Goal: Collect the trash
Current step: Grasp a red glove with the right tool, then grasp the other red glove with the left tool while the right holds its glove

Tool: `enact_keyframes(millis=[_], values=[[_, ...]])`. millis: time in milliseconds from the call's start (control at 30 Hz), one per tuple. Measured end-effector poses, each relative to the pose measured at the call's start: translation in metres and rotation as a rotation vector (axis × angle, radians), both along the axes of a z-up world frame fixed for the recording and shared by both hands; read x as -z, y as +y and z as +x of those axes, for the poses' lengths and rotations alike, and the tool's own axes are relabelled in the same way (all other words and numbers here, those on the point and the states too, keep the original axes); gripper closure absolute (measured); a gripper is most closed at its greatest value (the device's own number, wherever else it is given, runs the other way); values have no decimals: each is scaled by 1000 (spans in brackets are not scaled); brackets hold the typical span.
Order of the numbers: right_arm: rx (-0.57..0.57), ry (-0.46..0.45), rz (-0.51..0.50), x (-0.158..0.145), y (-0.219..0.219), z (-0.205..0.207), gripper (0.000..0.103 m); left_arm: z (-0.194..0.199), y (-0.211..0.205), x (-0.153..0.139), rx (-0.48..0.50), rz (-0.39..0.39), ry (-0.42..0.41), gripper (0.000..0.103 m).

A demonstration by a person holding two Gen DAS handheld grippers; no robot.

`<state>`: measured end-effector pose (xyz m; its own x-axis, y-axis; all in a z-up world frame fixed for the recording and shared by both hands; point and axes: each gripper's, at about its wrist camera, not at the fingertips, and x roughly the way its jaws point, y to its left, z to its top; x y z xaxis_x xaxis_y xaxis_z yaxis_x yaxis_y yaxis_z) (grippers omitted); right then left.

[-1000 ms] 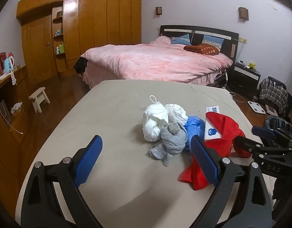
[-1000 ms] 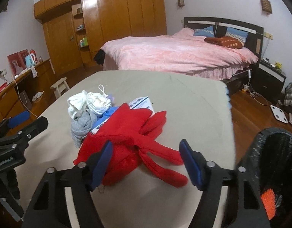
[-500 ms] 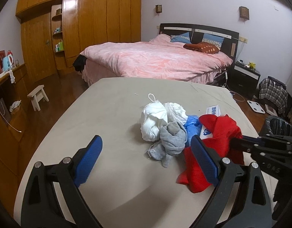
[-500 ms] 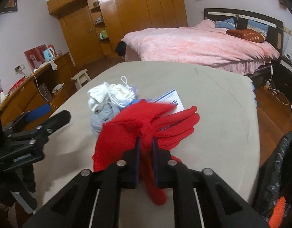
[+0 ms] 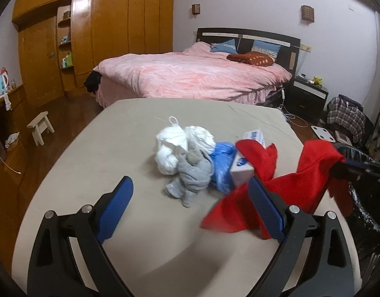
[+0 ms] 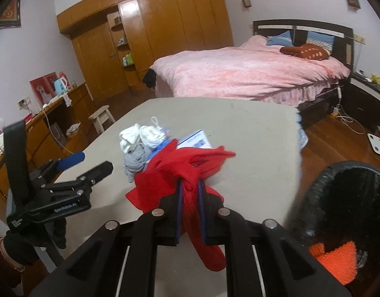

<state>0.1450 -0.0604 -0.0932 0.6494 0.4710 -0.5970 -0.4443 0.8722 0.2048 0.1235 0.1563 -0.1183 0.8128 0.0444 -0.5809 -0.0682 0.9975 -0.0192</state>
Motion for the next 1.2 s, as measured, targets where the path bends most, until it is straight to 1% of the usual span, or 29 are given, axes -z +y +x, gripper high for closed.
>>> enact_keyframes(millis=[100,200,333,433,500,567,600,633,667,700,767,800,867,933,967,1200], values=[[35,7,-30,5,-11,3,91,3,-8,4,17,-5,9,12],[65,30,-20,12,-20,7,91,8,-17,10,35,-9,24,12],[79,32,-17,16,-28,11,91,18,-27,18,59,-15,45,12],[83,33,-11,17,-31,11,91,28,-34,24,79,-24,64,18],[85,37,-11,18,-32,13,91,35,-38,29,88,-27,78,20],[85,42,-7,20,-34,13,91,41,-43,33,99,-30,96,27],[85,44,-6,21,-34,14,91,45,-45,37,111,-32,116,28],[85,46,-6,22,-35,14,91,48,-47,40,119,-30,132,34],[85,47,-6,22,-35,15,91,50,-49,42,130,-31,147,44],[85,48,-6,23,-36,15,91,52,-50,44,139,-34,156,49],[84,48,-4,23,-36,15,91,55,-52,47,157,-42,172,68],[83,48,-3,23,-36,15,91,56,-54,48,167,-46,177,72],[81,46,-3,21,-34,14,91,54,-57,47,175,-48,177,88],[79,38,-5,18,-34,12,91,51,-60,46,182,-55,172,93],[79,33,-4,17,-35,12,91,48,-61,44,183,-57,167,94],[88,-11,14,-2,-42,5,91,24,-72,20,203,-84,109,97]])
